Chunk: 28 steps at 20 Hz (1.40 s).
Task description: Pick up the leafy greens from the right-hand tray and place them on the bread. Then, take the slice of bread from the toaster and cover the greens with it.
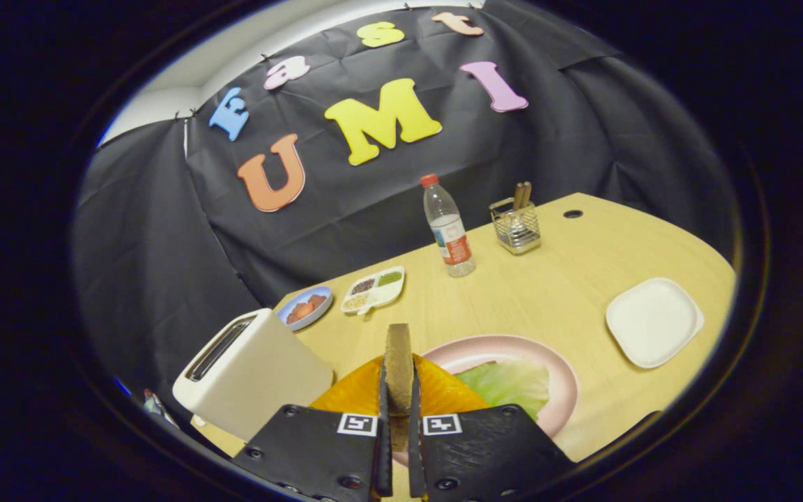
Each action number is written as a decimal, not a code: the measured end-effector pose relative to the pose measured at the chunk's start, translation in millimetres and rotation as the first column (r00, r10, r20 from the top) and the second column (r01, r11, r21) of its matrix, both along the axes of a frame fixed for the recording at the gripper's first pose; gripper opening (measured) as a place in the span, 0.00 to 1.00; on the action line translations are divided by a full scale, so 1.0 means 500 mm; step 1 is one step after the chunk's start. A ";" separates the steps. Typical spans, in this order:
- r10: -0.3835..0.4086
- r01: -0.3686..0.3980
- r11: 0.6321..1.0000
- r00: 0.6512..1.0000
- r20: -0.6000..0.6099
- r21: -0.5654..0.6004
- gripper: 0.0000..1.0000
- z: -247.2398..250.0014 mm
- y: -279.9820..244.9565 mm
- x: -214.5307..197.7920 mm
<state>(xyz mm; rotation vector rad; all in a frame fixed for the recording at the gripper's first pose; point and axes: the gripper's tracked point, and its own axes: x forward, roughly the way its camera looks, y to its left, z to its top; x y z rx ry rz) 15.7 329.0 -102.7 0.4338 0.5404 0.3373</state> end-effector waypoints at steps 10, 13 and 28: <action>-0.035 0.035 0.998 0.999 0.011 -0.061 0.40 -0.038 -0.094 0.001; -0.036 0.039 0.997 0.998 0.047 -0.067 0.66 -0.024 -0.124 0.003; -0.015 0.153 0.967 0.829 0.560 -0.202 0.95 0.270 -0.301 -0.038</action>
